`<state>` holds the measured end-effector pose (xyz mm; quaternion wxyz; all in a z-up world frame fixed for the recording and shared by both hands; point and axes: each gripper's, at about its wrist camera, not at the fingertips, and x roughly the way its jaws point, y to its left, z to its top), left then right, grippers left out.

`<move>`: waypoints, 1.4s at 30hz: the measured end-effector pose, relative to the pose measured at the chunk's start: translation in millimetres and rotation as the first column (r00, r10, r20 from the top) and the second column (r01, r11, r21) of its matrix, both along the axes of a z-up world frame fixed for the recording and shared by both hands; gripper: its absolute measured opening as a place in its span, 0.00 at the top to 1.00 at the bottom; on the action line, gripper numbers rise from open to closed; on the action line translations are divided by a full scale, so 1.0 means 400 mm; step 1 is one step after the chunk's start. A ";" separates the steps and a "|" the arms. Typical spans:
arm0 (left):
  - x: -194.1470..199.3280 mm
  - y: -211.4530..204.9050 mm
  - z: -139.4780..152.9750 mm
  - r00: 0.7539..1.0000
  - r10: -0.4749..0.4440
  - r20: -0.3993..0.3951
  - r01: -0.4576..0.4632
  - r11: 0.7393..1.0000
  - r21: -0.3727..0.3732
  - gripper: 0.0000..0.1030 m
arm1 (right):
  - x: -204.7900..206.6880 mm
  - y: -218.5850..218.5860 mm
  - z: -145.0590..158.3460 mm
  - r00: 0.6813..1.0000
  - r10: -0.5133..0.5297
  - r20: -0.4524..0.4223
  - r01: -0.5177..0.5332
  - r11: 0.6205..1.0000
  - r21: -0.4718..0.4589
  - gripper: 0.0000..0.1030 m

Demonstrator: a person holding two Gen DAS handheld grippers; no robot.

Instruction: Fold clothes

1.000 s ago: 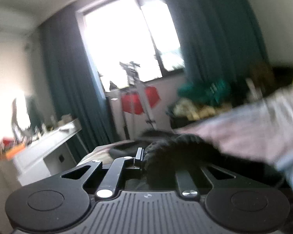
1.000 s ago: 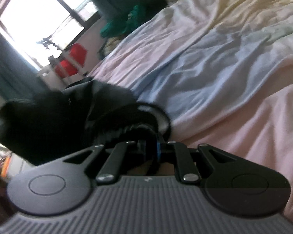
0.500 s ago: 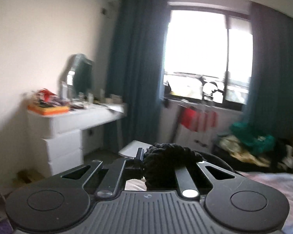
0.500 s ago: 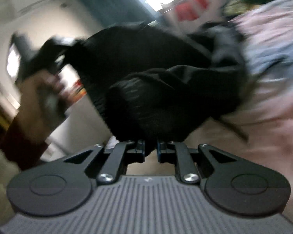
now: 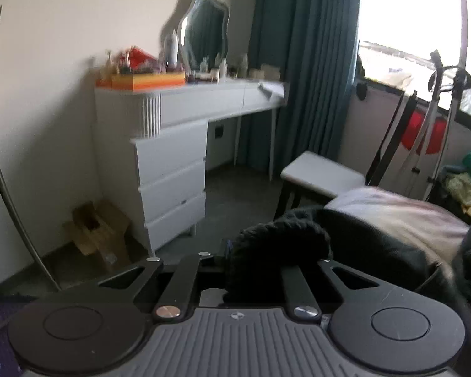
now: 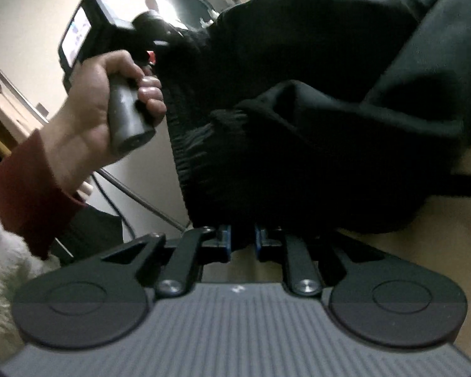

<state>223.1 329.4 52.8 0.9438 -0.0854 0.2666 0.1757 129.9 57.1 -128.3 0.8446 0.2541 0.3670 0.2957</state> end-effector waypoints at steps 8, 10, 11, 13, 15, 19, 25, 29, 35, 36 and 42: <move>-0.090 0.053 -0.018 0.995 -0.073 -0.066 0.067 0.994 -0.088 0.25 | -0.040 0.032 0.045 0.985 0.154 0.082 -0.155 0.988 0.011 0.14; -0.152 0.057 -0.018 0.995 -0.085 -0.054 0.082 0.994 -0.068 0.08 | -0.070 0.041 0.066 0.980 0.167 0.104 -0.167 0.986 -0.008 0.14; -0.195 0.050 -0.014 0.995 -0.099 -0.027 0.098 0.994 -0.048 0.05 | -0.086 0.041 0.078 0.980 0.164 0.113 -0.163 0.986 -0.020 0.14; -0.272 0.028 -0.005 0.995 -0.096 -0.011 0.096 0.995 0.000 0.04 | -0.117 0.032 0.103 0.978 0.160 0.130 -0.155 0.987 -0.045 0.14; -0.362 -0.019 0.018 0.993 -0.119 0.003 0.119 0.992 0.039 0.04 | -0.147 0.014 0.130 0.976 0.157 0.149 -0.147 0.986 -0.073 0.14; -0.516 -0.164 0.079 0.977 -0.197 0.077 0.193 0.980 0.058 0.04 | -0.178 -0.083 0.202 0.967 0.110 0.228 -0.085 0.990 -0.116 0.14; -0.665 -0.440 0.152 0.920 -0.348 0.181 0.341 0.937 0.072 0.04 | -0.248 -0.320 0.326 0.938 -0.034 0.345 0.089 0.986 -0.143 0.14; -0.729 -0.623 0.177 0.876 -0.427 0.223 0.423 0.904 0.068 0.04 | -0.280 -0.469 0.370 0.904 -0.131 0.407 0.217 0.961 -0.173 0.14; -0.777 -0.829 0.141 0.814 -0.506 0.286 0.504 0.859 0.086 0.04 | -0.304 -0.664 0.359 0.853 -0.258 0.453 0.380 0.903 -0.202 0.14; -0.779 -0.854 0.128 0.804 -0.518 0.293 0.515 0.852 0.091 0.04 | -0.308 -0.691 0.348 0.846 -0.278 0.455 0.402 0.893 -0.201 0.14; -0.760 -0.903 -0.005 0.824 -0.495 0.277 0.479 0.869 0.129 0.03 | -0.319 -0.745 0.257 0.822 -0.359 0.442 0.467 0.869 -0.162 0.14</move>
